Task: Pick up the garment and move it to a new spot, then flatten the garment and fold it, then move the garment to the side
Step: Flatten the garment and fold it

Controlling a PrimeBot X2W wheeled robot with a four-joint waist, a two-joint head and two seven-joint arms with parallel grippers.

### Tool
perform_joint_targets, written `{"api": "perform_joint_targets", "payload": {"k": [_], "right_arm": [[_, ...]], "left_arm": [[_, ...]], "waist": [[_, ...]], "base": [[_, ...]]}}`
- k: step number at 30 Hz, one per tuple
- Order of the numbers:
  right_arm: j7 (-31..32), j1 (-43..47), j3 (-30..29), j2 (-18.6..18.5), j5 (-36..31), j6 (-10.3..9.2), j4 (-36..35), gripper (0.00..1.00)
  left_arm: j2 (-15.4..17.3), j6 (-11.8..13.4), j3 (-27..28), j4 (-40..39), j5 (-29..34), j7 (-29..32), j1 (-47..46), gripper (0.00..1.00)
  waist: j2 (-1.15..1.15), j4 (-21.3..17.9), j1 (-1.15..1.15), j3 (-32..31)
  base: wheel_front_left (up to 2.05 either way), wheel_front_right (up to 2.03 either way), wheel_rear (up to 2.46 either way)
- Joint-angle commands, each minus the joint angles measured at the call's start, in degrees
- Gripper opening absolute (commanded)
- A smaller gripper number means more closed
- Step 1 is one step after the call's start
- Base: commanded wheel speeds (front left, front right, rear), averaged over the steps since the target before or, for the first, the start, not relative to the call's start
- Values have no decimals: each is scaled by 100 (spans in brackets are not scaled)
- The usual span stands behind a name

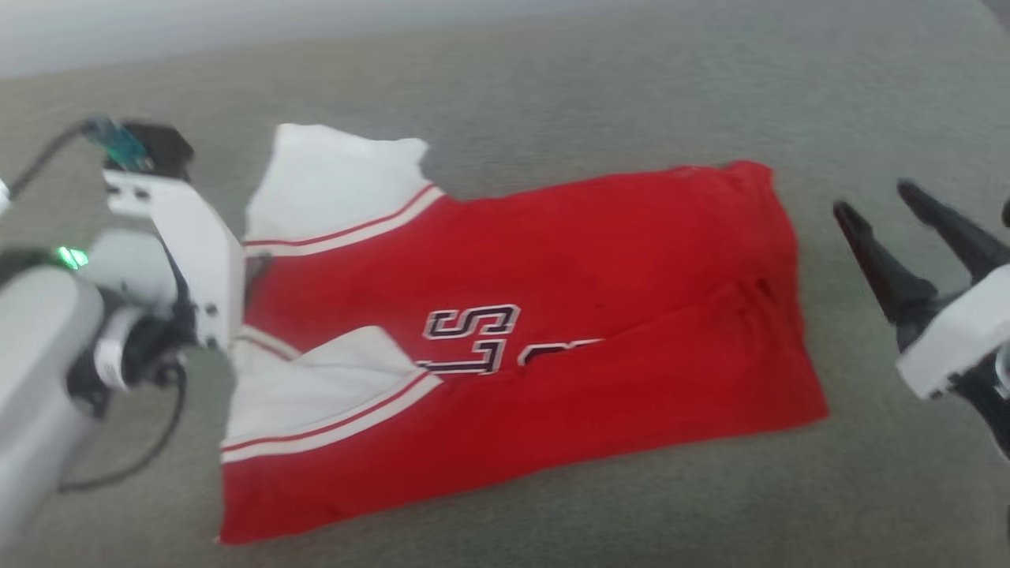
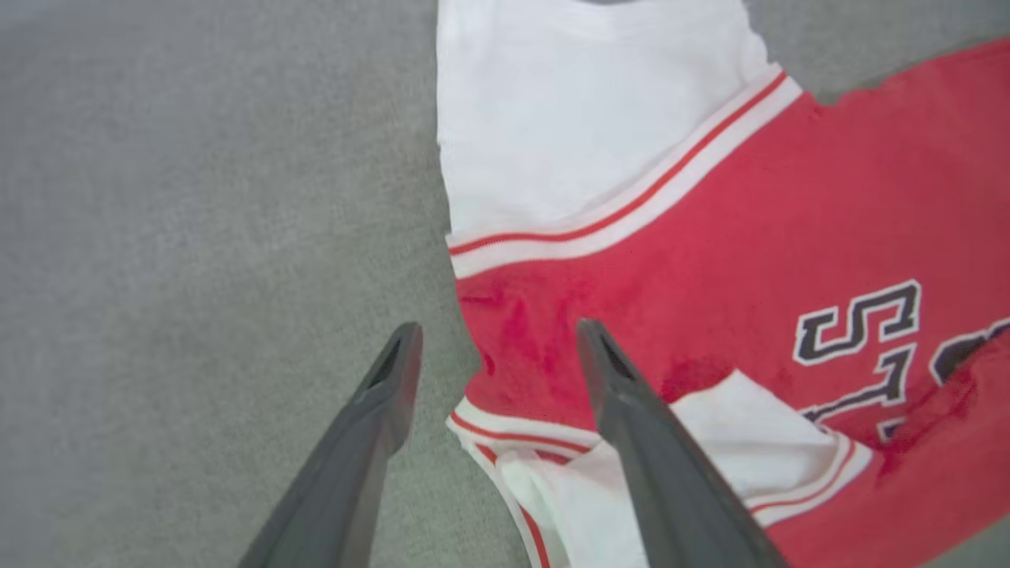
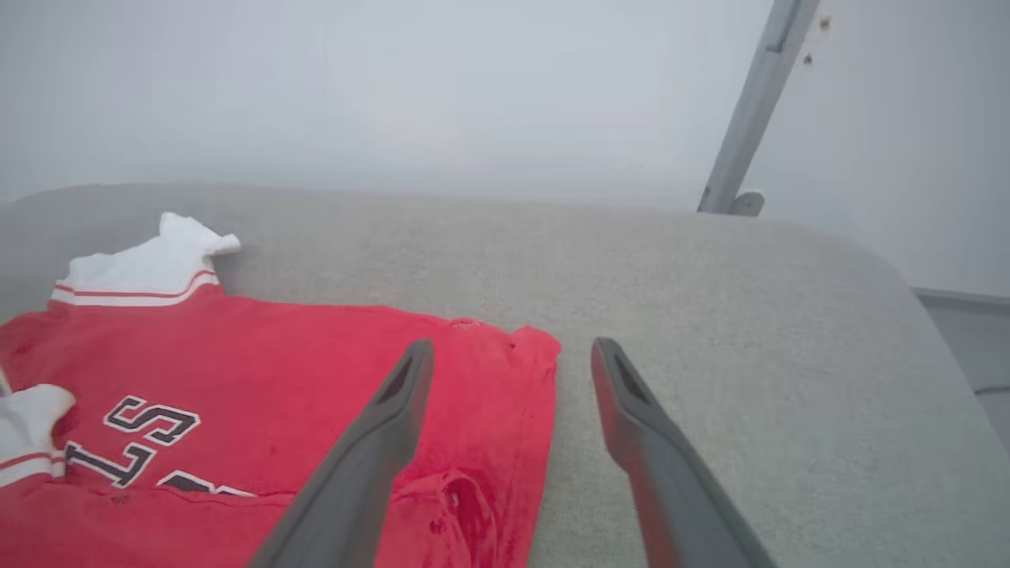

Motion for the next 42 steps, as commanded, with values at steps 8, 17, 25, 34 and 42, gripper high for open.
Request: {"api": "perform_joint_targets", "payload": {"k": [8, 17, 25, 34, 42], "right_arm": [[-1703, -498, 448, 542, -402, -3, 579, 100], [-1895, -624, 761, 566, -261, -3, 935, 100], [-1778, -728, 1069, 445, 5, -3, 1075, 100], [-1227, -1076, 1241, 295, 355, -3, 1239, 100], [-521, -2046, 1558, 37, 608, -3, 1727, 100]], "left_arm": [[-32, -703, 39, 1374, 476, -451, -1045, 100], [-227, -986, 21, 2593, 558, -399, -1637, 100], [-439, -882, -169, 3629, 561, 98, -1836, 100], [-875, -729, -227, 3949, 342, 587, -1869, 0], [-1274, -864, -329, 3851, 474, 389, -2258, 0]], "waist": [[0, -961, 0, 441], [0, -1276, 0, 775], [0, -1362, 0, 962], [0, -1159, 0, 1011], [0, -731, 0, 1111]], "base": [[0, 0, 0], [0, 0, 0], [0, 0, 0], [0, 0, 0], [0, 0, 0]]}}
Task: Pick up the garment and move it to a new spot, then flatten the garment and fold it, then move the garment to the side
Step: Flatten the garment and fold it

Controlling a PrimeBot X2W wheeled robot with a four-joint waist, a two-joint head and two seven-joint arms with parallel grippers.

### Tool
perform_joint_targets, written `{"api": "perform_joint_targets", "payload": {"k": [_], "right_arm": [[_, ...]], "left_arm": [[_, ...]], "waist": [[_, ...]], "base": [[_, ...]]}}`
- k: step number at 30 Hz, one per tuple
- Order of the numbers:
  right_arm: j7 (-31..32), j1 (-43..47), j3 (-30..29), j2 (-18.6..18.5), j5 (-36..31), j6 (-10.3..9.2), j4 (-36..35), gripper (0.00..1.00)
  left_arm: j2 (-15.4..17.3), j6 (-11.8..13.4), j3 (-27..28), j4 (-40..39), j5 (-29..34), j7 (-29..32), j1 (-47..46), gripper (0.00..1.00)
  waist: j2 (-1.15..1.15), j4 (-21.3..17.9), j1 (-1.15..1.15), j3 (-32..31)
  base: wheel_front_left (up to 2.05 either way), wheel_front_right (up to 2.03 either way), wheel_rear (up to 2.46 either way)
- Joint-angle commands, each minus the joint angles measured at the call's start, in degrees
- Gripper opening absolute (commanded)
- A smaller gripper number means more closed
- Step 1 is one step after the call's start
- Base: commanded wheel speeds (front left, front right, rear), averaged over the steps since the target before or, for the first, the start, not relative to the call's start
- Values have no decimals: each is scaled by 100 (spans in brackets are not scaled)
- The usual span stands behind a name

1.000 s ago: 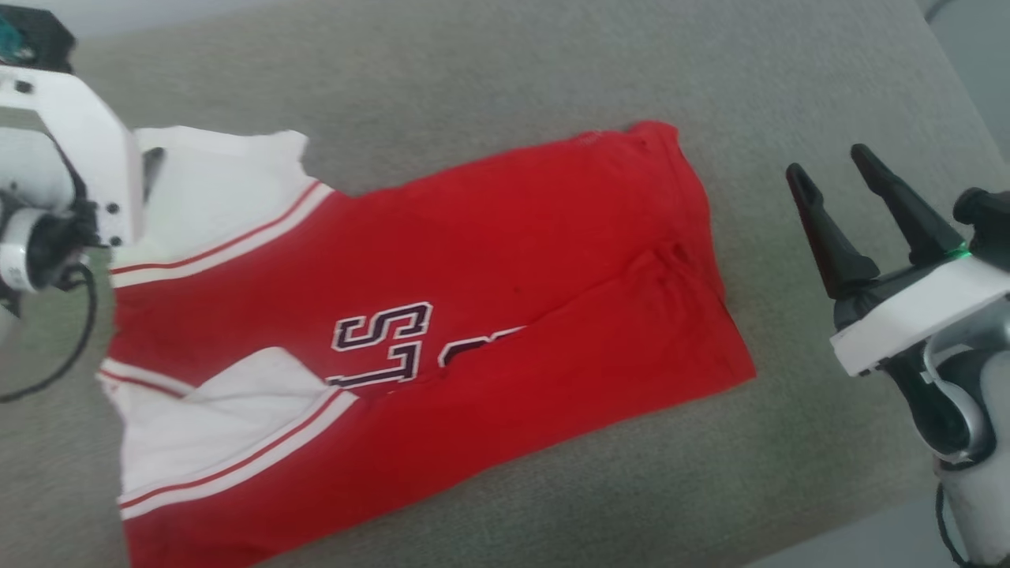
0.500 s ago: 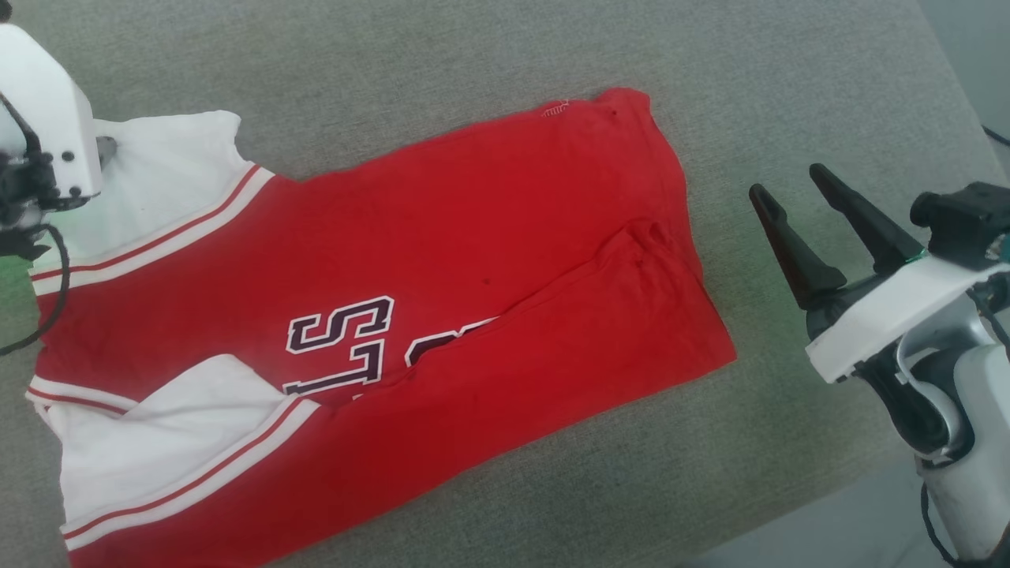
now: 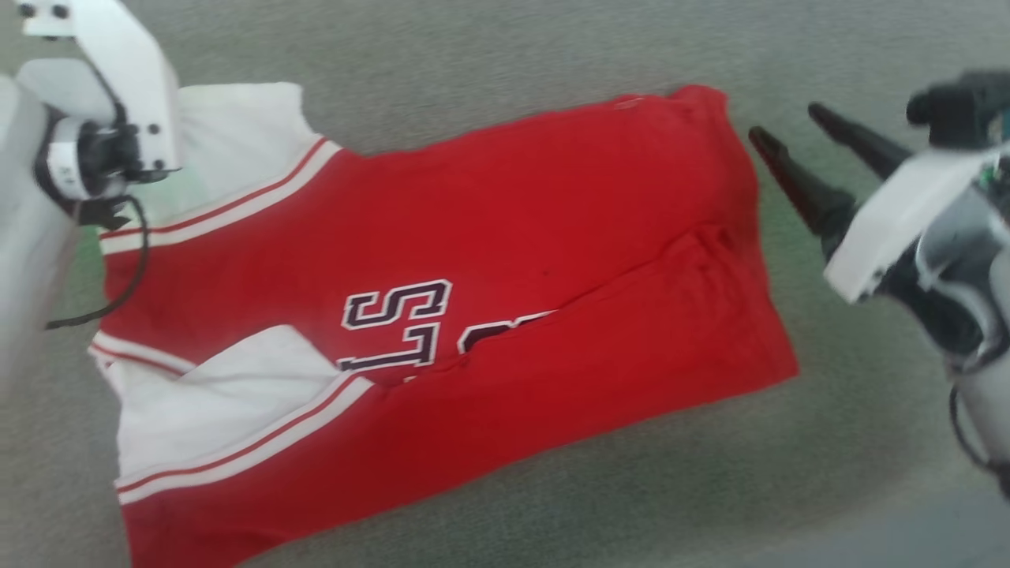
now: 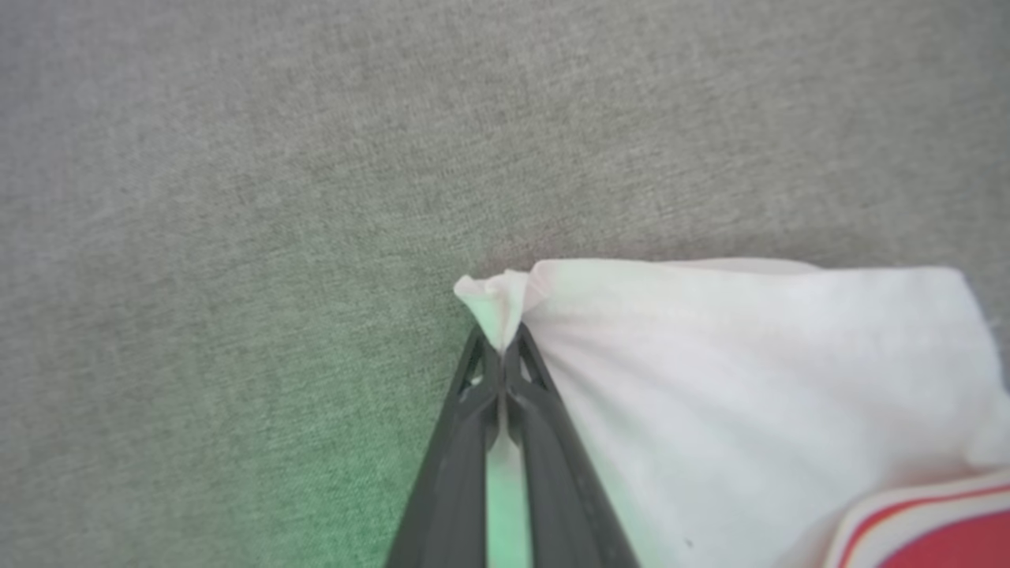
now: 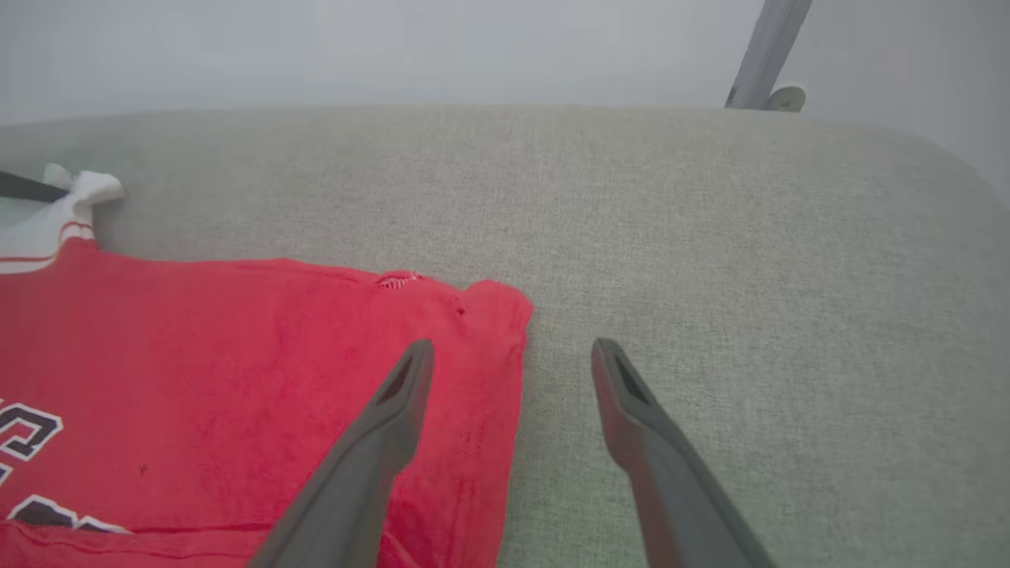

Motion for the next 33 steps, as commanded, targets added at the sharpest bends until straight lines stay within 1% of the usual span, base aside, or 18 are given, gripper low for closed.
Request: {"api": "perform_joint_targets", "payload": {"k": [1, 4, 11, 13, 14, 15, 18, 20, 21, 22, 27, 33], "right_arm": [[147, -305, 90, -52, 54, -3, 186, 100], [456, -735, 341, -84, 87, -3, 564, 100], [1274, -1561, 1018, 9, 372, -3, 1657, 100], [1574, -1694, 1251, 35, 467, -2, 2003, 100], [1574, -1694, 1251, 35, 467, -2, 2003, 100], [1736, -1739, 1391, 49, 510, -2, 2172, 100], [2207, -1806, 1775, 147, 703, -2, 2574, 100], [2444, -1847, 1962, 142, 812, -2, 2797, 100], [2495, -1888, 2048, 118, 828, -2, 2875, 39], [2571, -1907, 2132, 89, 892, -2, 2933, 0], [2271, -2090, 2273, -143, 1130, -3, 2880, 0], [1945, -2060, 2399, -551, 1399, -2, 2562, 0]], "left_arm": [[-167, -55, -128, 116, 35, 32, 126, 0], [-330, -98, -168, 166, 84, -50, -11, 0], [-699, -228, -224, 375, 135, -274, -254, 0], [-779, -271, -232, 450, 143, -350, -289, 0], [-779, -271, -232, 450, 143, -350, -289, 0], [-832, -286, -240, 492, 149, -387, -307, 0], [-908, -372, -267, 622, 157, -477, -364, 0], [-948, -445, -277, 701, 152, -557, -392, 0], [-967, -497, -287, 740, 156, -583, -413, 0], [-988, -533, -278, 777, 140, -629, -431, 0], [-1089, -716, -243, 931, 32, -662, -537, 0], [-1118, -925, -252, 854, -94, -429, -584, 0]], "waist": [[0, 181, 0, 64], [0, 336, 0, 112], [0, 638, 0, 215], [0, 693, 0, 233], [0, 693, 0, 233], [0, 724, 0, 244], [0, 780, 0, 247], [0, 820, 0, 229], [0, 850, 0, 216], [0, 882, 0, 196], [0, 1063, 0, 24], [0, 1329, 0, -290]], "base": [[0, 0, 0], [0, 0, 0], [0, 0, 0], [0, 0, 0], [0, 0, 0], [0, 0, 0], [0, 0, 0], [0, 0, 0], [0, 0, 0], [0, 0, 0], [0, 0, 0], [0, 0, 0]]}}
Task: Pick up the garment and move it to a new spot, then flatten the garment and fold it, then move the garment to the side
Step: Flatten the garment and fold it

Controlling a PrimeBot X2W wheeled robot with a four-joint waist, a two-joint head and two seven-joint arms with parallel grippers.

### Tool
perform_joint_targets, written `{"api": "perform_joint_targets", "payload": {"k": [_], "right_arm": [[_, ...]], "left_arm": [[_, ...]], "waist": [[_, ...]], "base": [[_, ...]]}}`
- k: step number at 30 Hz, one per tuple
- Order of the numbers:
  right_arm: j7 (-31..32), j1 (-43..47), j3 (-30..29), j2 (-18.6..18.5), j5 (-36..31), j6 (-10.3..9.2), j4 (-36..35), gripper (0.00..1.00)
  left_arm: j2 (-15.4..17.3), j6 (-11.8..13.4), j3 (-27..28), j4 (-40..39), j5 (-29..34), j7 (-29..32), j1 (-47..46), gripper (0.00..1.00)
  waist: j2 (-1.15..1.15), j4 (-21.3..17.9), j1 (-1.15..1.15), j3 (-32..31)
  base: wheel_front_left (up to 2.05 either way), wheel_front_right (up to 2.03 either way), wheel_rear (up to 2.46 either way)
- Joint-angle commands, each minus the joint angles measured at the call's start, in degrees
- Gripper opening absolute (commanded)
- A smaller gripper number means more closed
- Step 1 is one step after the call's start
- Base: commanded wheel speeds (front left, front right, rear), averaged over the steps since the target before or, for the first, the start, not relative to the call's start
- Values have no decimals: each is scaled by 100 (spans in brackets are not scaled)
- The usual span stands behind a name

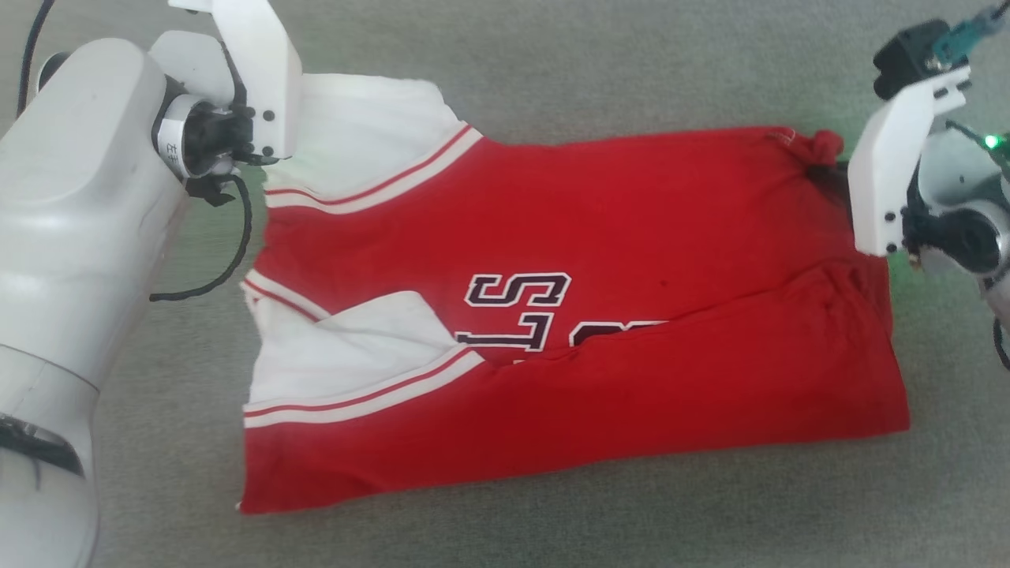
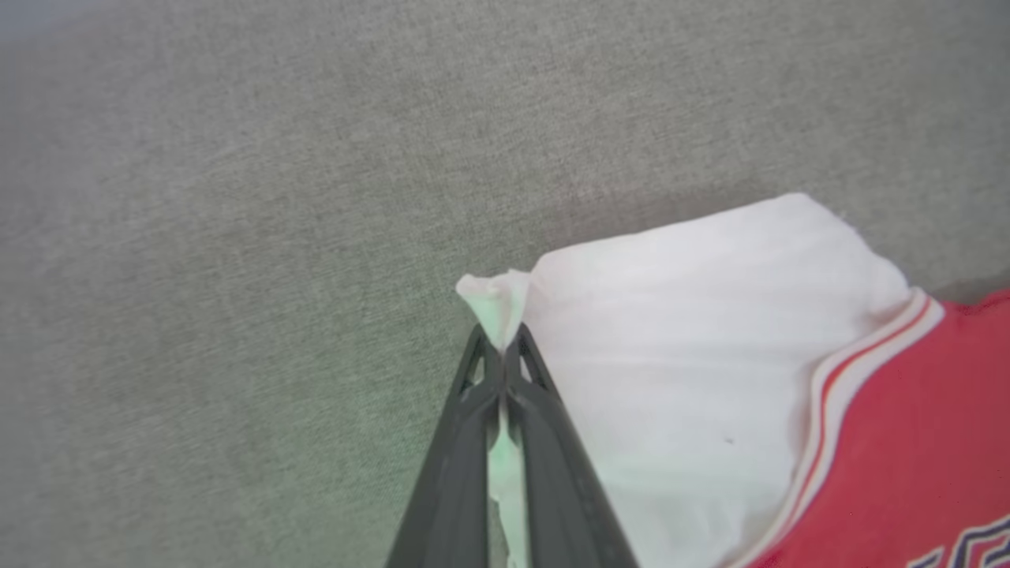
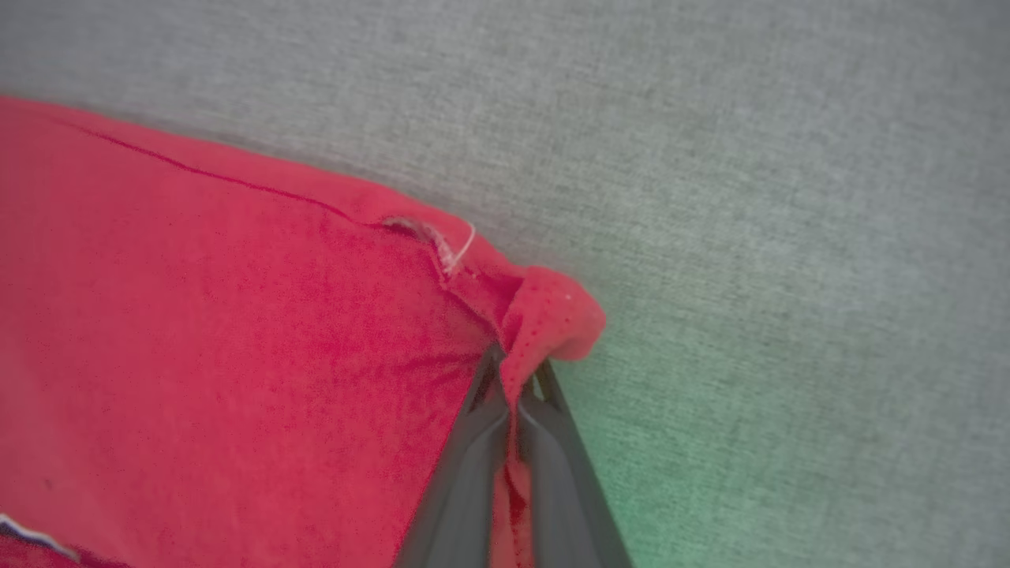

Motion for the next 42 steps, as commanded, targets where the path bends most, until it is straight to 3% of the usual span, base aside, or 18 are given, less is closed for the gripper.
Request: {"api": "perform_joint_targets", "payload": {"k": [1, 6, 13, 19, 20, 23, 29, 32, 34, 35, 36, 37, 38, 39, 42], "right_arm": [[-62, 161, 69, -55, 59, -1, -91, 0], [-262, 378, 76, -496, 223, -2, -553, 0], [-332, 933, -124, -1077, 336, -2, -1314, 0], [-245, 1679, -574, -1505, 354, -2, -1947, 0], [-191, 1999, -732, -1616, 295, -3, -2143, 0], [-122, 2488, -1034, -1694, 270, -3, -2372, 0], [-17, 3351, -1535, -1557, 216, -2, -2570, 0], [72, 3742, -1751, -1353, 124, -2, -2564, 0], [121, 3864, -1863, -1161, 54, -2, -2518, 0], [139, 3897, -1904, -1058, -7, -2, -2485, 0], [147, 3923, -1934, -956, -68, -2, -2443, 24], [145, 3914, -1955, -845, -139, -2, -2410, 58], [149, 3898, -1975, -751, -204, -2, -2369, 100], [172, 3885, -2004, -673, -252, -1, -2340, 100], [227, 3907, -2116, -504, -342, -3, -2333, 100]], "left_arm": [[23, -28, -15, -65, -24, 60, -18, 0], [186, 92, -156, -508, 74, 336, 126, 0], [637, 535, -197, -1957, 7, 655, 723, 0], [1233, 1281, -282, -3827, -53, 1019, 1641, 0], [1439, 1569, -310, -4446, -51, 1129, 1943, 0], [1713, 1957, -380, -5254, -43, 1246, 2420, 0], [1958, 2390, -537, -6018, -130, 1248, 3199, 0], [1955, 2451, -559, -5996, -194, 1051, 3533, 0], [1870, 2315, -582, -5834, -251, 863, 3715, 0], [1805, 2249, -519, -5694, -273, 688, 3757, 6], [1738, 2199, -469, -5509, -338, 561, 3810, 30], [1714, 2076, -482, -5370, -341, 456, 3849, 42], [1662, 1960, -468, -5227, -341, 320, 3859, 66], [1591, 1903, -395, -5080, -414, 192, 3882, 100], [1540, 1722, -268, -4783, -477, -129, 3921, 100]], "waist": [[0, 159, 0, -177], [0, 384, 0, -451], [0, 627, 0, -738], [0, 774, 0, -908], [0, 793, 0, -944], [0, 805, 0, -974], [0, 800, 0, -992], [0, 762, 0, -980], [0, 735, 0, -979], [0, 723, 0, -980], [0, 716, 0, -990], [0, 703, 0, -1005], [0, 697, 0, -1024], [0, 694, 0, -1044], [0, 698, 0, -1145]], "base": [[0, 0, 0], [0, 0, 0], [0, 0, 0], [0, 0, 0], [0, 0, 0], [0, 0, 0], [0, 0, 0], [0, 0, 0], [0, 0, 0], [0, 0, 0], [0, 0, 0], [0, 0, 0], [0, 0, 0], [0, 0, 0], [0, 0, 0]]}}
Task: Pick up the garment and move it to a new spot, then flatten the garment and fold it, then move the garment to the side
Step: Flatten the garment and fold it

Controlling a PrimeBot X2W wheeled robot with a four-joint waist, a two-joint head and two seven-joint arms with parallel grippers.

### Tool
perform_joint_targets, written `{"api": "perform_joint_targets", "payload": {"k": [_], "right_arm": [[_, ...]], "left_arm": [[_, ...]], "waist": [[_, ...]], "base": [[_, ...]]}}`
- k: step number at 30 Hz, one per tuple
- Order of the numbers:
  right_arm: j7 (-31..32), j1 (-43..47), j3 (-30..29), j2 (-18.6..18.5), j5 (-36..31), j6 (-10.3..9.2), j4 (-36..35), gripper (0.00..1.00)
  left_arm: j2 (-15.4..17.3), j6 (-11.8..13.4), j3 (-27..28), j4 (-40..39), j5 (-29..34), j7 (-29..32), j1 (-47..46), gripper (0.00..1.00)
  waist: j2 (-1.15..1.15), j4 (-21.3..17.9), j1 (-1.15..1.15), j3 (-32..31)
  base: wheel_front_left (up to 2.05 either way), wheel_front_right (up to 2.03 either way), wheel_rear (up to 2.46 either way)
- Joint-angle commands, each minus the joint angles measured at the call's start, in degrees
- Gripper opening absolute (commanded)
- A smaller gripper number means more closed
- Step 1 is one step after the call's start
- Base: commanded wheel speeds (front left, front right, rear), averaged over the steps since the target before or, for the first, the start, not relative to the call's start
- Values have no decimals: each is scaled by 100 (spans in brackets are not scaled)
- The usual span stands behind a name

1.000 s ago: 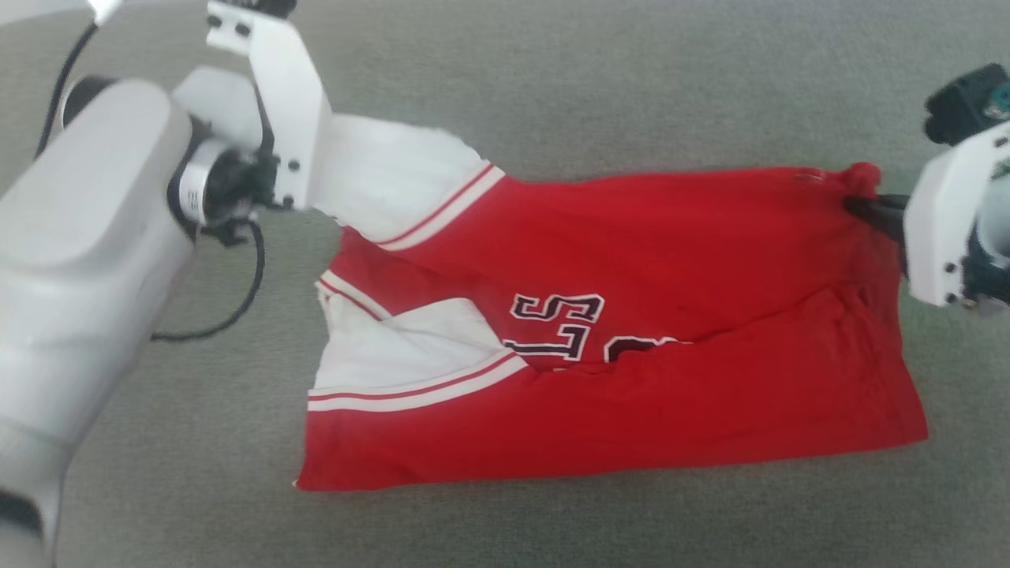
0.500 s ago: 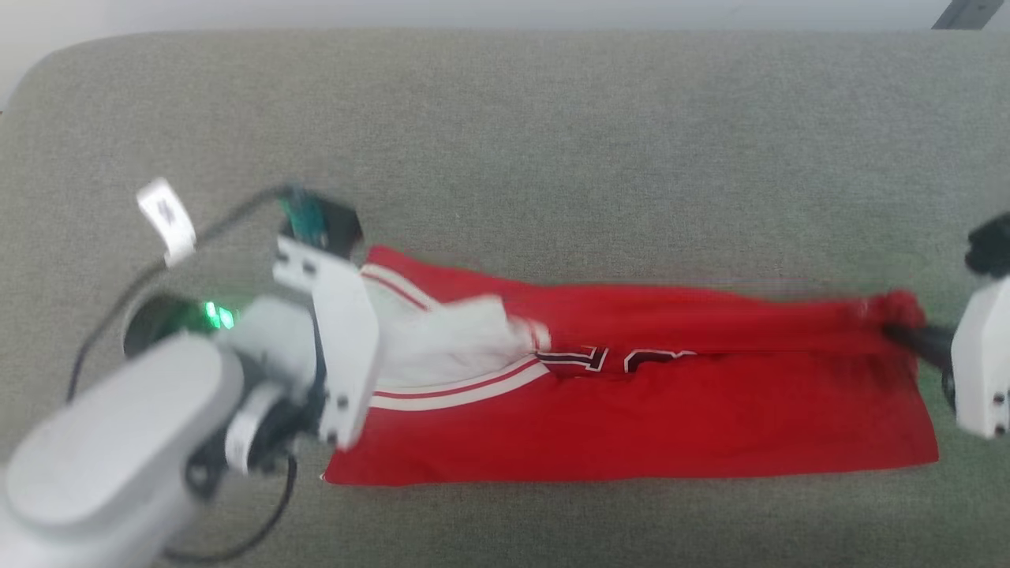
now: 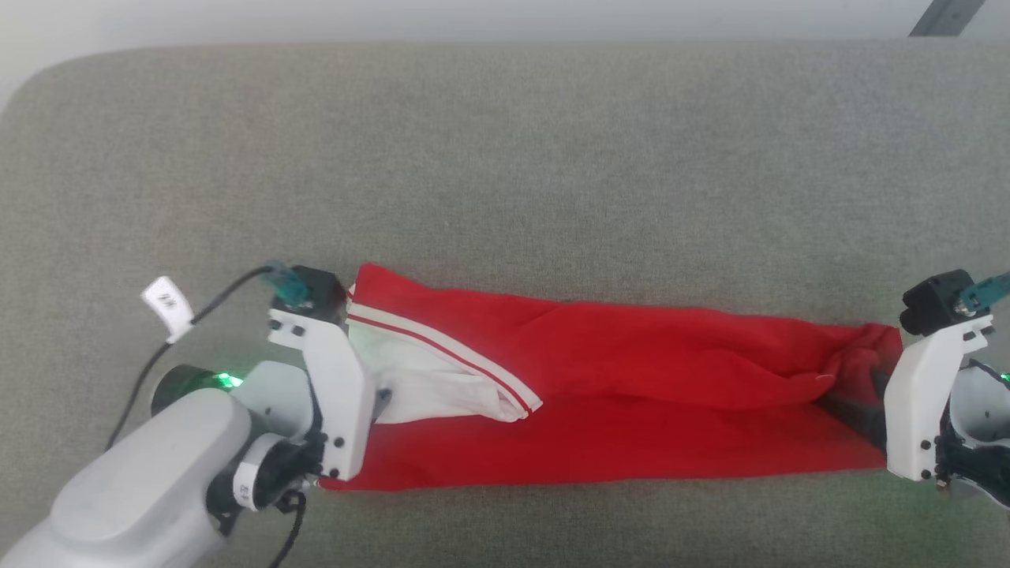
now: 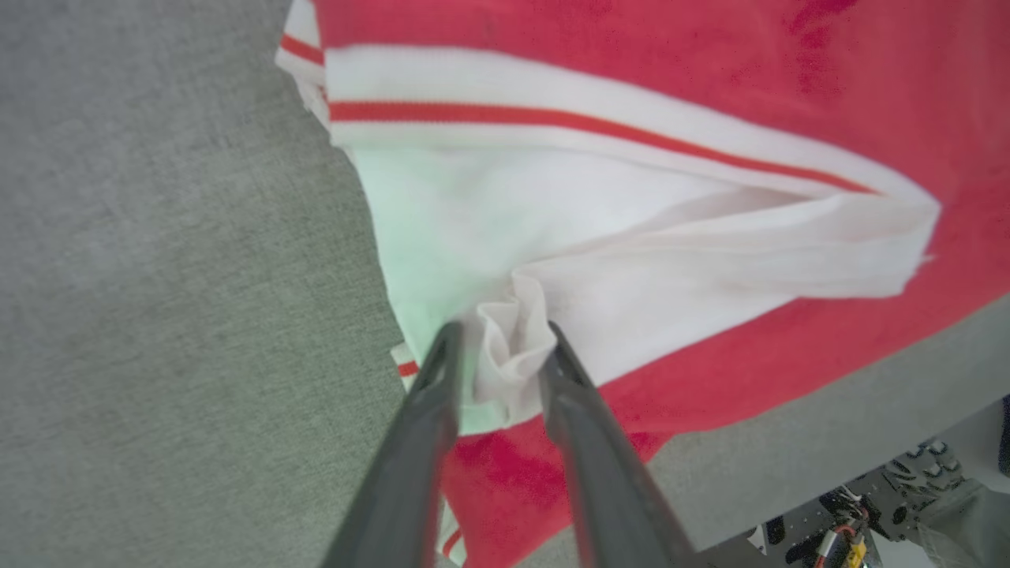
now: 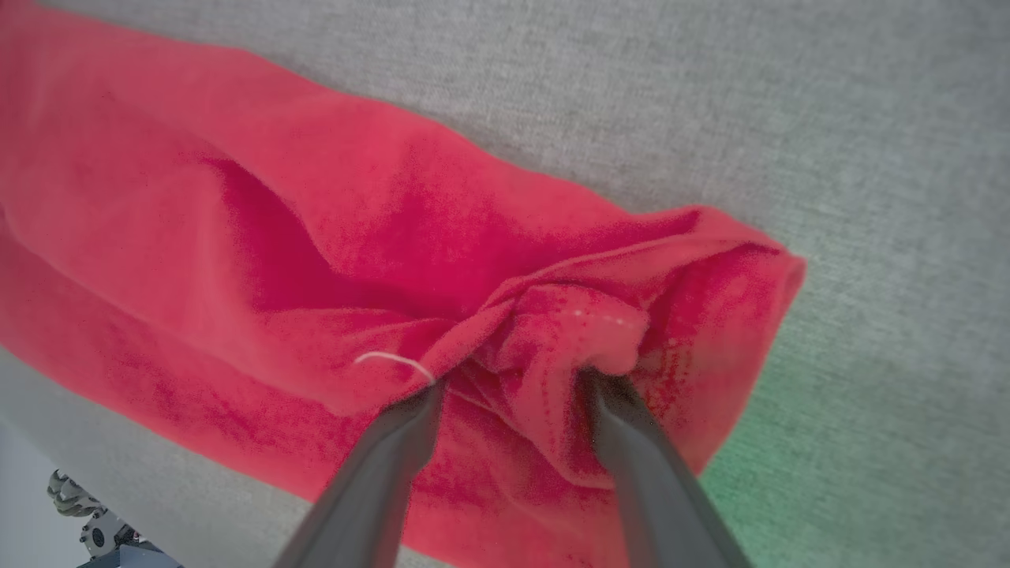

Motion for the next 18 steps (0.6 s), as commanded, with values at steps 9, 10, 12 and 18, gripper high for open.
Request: {"api": "perform_joint_targets", "payload": {"k": [9, 10, 12, 18], "right_arm": [[74, 524, -664, 233, -205, -4, -347, 100], [77, 593, -781, 267, -220, -4, -366, 100], [107, 718, -1005, 325, -271, -4, -394, 100], [245, 1018, -1692, 471, -426, -4, -420, 100]], "left_arm": [[146, -295, 496, -43, 199, -1650, 576, 100], [163, -311, 533, -67, 239, -1862, 685, 100], [192, -363, 589, -97, 294, -2257, 918, 100], [190, -415, 806, -166, 359, -3404, 1550, 100]], "waist": [[0, 86, 0, -464], [0, 102, 0, -503], [0, 131, 0, -576], [0, 268, 0, -672]], "base": [[0, 0, 0], [0, 0, 0], [0, 0, 0], [0, 0, 0]]}}
